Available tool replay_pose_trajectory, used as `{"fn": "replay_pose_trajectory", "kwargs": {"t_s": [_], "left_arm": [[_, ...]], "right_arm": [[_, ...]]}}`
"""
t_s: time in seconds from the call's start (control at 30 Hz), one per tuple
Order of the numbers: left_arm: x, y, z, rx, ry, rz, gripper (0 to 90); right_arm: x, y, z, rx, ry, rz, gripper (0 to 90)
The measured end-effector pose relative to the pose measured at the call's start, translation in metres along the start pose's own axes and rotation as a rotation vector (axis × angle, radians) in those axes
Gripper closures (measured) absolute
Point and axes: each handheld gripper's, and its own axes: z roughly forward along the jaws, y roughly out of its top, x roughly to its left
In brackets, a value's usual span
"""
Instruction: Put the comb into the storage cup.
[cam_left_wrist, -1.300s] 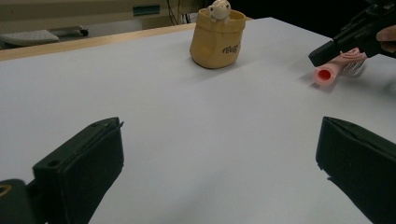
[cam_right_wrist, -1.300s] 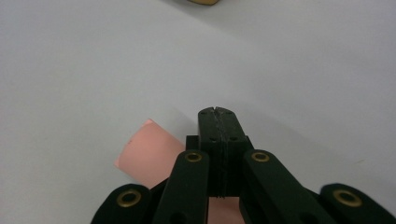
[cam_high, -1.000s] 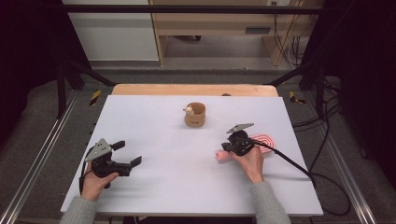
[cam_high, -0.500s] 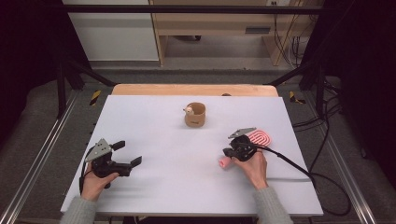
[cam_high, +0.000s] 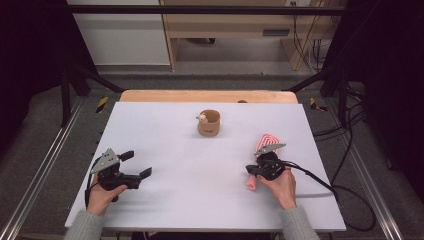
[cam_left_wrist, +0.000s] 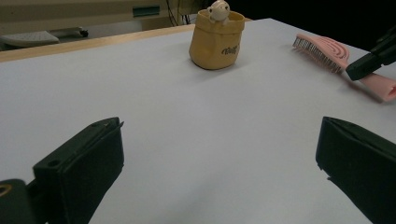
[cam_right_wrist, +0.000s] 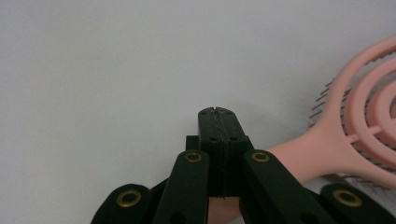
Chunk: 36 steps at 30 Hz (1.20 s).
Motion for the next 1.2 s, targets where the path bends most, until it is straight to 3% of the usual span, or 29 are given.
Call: {"fn": "replay_pose_trajectory", "kwargs": {"t_s": [0.47, 1.2], "left_arm": [[-0.001, 0.0, 0.0, -0.001, -0.002, 0.0, 0.9], [-0.001, 0.0, 0.0, 0.001, -0.004, 0.003, 0.9]], "right_arm": [[-0.006, -0.017, -0.014, 0.0, 0.004, 0.014, 90.0], [-0.025, -0.031, -0.029, -0.011, -0.035, 0.046, 89.2]]}}
